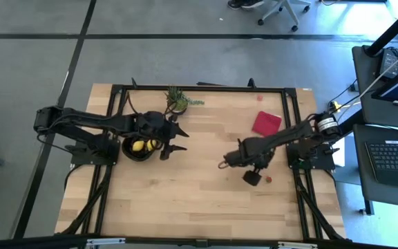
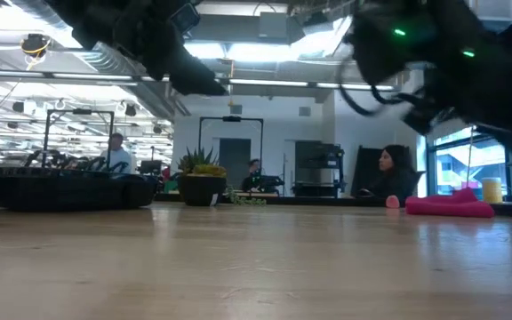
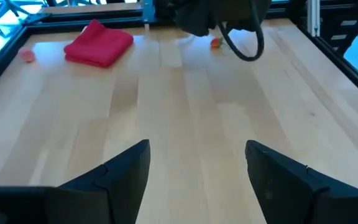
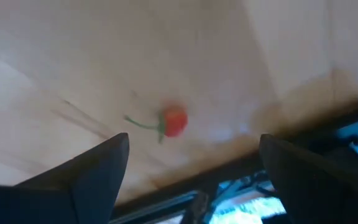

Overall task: Pick and placing Produce into tupperware
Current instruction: Put the red strawberry into the black container

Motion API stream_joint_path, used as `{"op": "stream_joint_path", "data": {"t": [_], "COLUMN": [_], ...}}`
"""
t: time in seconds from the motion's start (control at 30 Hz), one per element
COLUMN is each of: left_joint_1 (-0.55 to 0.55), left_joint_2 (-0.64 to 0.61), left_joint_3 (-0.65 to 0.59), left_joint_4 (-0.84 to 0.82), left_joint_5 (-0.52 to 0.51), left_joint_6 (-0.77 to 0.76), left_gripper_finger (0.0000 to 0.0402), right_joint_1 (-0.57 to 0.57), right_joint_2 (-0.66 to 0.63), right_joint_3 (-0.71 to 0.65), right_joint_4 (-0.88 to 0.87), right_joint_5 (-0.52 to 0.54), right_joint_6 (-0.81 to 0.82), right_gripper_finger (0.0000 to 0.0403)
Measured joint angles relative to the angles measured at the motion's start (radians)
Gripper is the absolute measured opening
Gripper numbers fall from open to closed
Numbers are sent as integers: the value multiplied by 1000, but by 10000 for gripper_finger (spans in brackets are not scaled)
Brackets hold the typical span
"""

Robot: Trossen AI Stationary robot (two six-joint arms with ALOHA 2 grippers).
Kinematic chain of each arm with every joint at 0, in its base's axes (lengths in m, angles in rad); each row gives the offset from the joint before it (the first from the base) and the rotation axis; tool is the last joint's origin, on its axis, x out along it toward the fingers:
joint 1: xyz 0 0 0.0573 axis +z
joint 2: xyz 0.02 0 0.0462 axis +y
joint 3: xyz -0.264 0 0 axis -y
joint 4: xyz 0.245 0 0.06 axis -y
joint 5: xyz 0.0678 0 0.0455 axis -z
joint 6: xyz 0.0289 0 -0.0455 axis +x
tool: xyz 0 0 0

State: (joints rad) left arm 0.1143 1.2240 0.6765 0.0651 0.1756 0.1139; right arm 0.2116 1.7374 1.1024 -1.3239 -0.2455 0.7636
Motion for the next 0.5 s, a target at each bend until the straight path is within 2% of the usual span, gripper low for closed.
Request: {"op": "stream_joint_path", "data": {"t": [0.27,0.5], "left_joint_1": [-1,-1], "left_joint_2": [0,0], "left_joint_3": [0,0], "left_joint_4": [5,5], "left_joint_5": [-1,-2], "left_joint_6": [2,2], "left_gripper_finger": [254,254], "right_joint_1": [116,154], "right_joint_2": [0,0], "right_joint_3": [-177,-221], "right_joint_4": [119,277], "right_joint_5": [-20,-21], "right_joint_6": [-11,-47], "right_gripper_finger": [361,361]}}
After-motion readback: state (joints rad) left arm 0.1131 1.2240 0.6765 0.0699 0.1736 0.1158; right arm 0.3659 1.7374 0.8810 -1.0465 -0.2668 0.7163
